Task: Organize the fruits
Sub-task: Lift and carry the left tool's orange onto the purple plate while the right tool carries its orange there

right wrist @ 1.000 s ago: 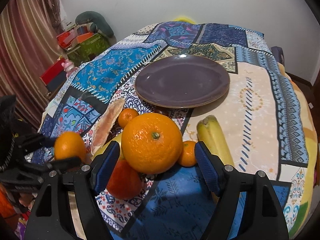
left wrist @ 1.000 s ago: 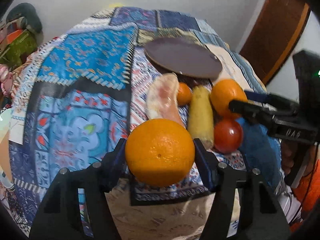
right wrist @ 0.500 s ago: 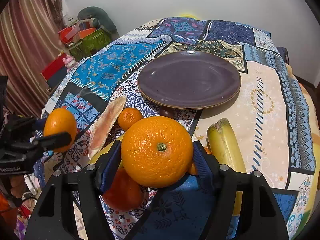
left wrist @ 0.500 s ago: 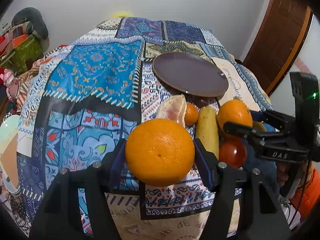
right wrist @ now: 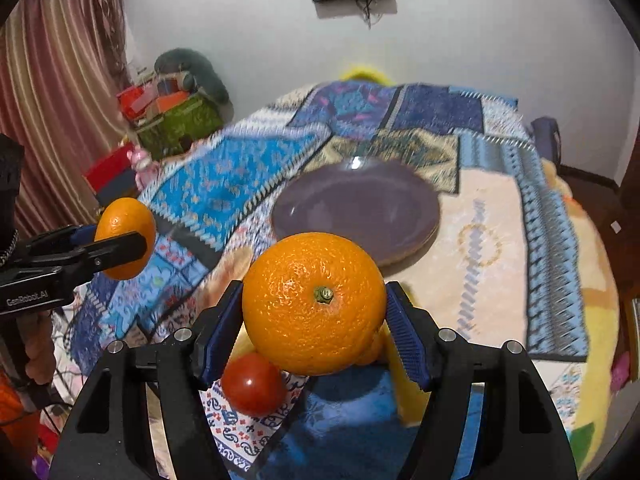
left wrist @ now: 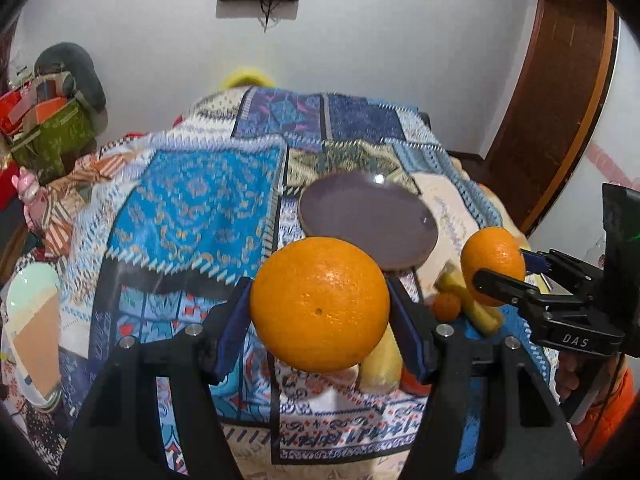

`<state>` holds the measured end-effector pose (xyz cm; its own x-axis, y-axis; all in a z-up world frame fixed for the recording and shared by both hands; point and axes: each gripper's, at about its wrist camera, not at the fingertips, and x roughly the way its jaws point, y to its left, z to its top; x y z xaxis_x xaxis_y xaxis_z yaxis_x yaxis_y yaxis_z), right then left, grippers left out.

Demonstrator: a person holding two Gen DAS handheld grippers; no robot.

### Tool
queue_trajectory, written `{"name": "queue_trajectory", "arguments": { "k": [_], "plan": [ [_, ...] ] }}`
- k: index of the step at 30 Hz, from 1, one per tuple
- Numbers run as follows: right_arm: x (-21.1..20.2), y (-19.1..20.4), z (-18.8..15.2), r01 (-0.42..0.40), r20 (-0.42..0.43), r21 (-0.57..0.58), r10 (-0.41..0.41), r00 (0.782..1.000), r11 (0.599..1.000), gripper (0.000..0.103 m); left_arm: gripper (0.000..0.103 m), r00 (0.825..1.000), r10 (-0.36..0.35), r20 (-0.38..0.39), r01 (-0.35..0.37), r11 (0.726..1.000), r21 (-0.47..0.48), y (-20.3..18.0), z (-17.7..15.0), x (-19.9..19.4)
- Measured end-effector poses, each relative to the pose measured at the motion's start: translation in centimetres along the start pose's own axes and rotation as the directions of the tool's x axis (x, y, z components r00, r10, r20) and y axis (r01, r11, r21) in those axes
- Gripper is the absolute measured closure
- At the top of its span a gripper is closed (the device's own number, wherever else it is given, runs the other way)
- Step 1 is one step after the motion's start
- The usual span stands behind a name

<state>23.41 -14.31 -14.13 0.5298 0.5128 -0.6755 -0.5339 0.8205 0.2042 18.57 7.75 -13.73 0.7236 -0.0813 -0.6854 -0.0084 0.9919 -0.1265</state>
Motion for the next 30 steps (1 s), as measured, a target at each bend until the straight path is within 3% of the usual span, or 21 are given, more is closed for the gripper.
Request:
{"name": "queue_trajectory", "arguments": {
  "k": [18, 30],
  "plan": [
    [-3.2, -3.1, 5.9, 0.09, 0.194, 0.015, -0.091, 0.977, 0.996, 0.037, 0.038, 0.993, 0.026, 0.111, -0.033, 0.998, 0.06, -2.7, 6.6, 0.9],
    [-0.4, -4.3, 8.5, 0.119, 0.203, 0.002, -0.117, 0.972, 0.993, 0.037, 0.038, 0.997, 0.027, 0.072, -0.031, 0.998, 0.052, -2.8, 9.2, 6.4]
  ]
}}
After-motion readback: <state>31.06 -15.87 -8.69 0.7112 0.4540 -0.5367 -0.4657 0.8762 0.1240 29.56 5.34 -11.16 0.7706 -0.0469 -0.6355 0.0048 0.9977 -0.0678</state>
